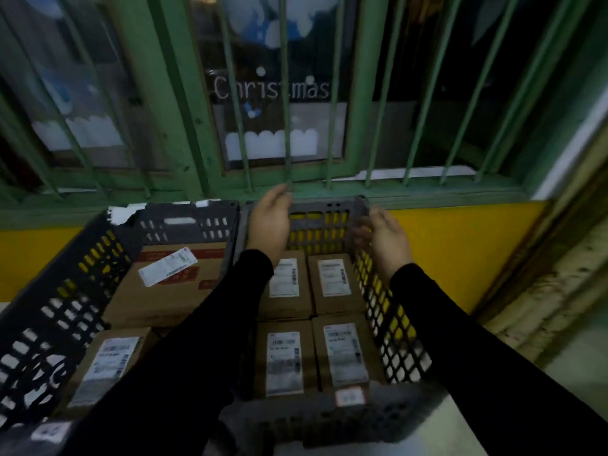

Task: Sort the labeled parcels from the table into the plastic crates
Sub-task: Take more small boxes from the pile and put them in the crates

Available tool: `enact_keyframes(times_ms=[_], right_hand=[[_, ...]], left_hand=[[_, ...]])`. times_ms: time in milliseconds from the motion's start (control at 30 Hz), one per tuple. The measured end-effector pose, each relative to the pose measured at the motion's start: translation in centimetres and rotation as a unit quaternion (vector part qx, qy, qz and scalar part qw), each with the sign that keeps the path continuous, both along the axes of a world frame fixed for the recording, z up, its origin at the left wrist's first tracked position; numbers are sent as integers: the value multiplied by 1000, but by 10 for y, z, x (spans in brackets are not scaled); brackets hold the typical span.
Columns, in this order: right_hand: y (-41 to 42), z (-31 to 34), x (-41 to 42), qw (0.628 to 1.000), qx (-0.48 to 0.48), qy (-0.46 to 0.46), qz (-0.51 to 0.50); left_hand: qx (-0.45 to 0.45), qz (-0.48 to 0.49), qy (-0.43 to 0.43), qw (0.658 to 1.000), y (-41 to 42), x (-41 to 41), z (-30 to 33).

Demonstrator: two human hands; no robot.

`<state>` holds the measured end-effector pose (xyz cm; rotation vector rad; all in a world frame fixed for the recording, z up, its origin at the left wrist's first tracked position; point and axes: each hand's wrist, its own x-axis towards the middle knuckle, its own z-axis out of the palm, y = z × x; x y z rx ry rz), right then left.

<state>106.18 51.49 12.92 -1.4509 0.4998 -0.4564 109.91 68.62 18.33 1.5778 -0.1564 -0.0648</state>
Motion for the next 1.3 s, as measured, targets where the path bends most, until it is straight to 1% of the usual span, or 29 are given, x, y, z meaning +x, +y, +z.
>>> enact_keyframes(times_ms=[67,133,267,333,467,533,600,833,1000,1067,1133,1300], right_hand=[[0,26,-40,998,22,-43,-50],[0,44,-85,994,19,-72,-82],[-7,63,-170,984,12,-101,-148],[-14,70,-215,975,15,-123,-184],[-33,82,-310,948,23,-162,-272],[-46,86,-368,930,13,-175,-322],[-58,87,-412,917,8,-182,-355],[-109,84,-629,842,-13,-192,-504],[-158,73,-788,808,-22,-167,-565],[-173,69,-837,803,-21,-147,-577],[-191,68,-878,799,-15,-134,-586],[-250,55,-955,802,-7,-94,-590]], left_hand=[[-68,-42,-1,997,-3,-22,19],[-117,-106,-5,987,-6,-46,32],[-186,-218,-1,958,-23,-91,41],[-203,-271,9,941,-41,-120,42],[-215,-343,41,913,-92,-185,43],[-219,-387,54,894,-123,-228,45],[-222,-412,59,881,-146,-265,48],[-195,-549,85,809,-262,-466,44],[-191,-611,103,761,-344,-618,41],[-183,-628,105,749,-370,-666,38],[-174,-638,100,744,-394,-709,36],[-165,-633,94,750,-465,-786,27]])
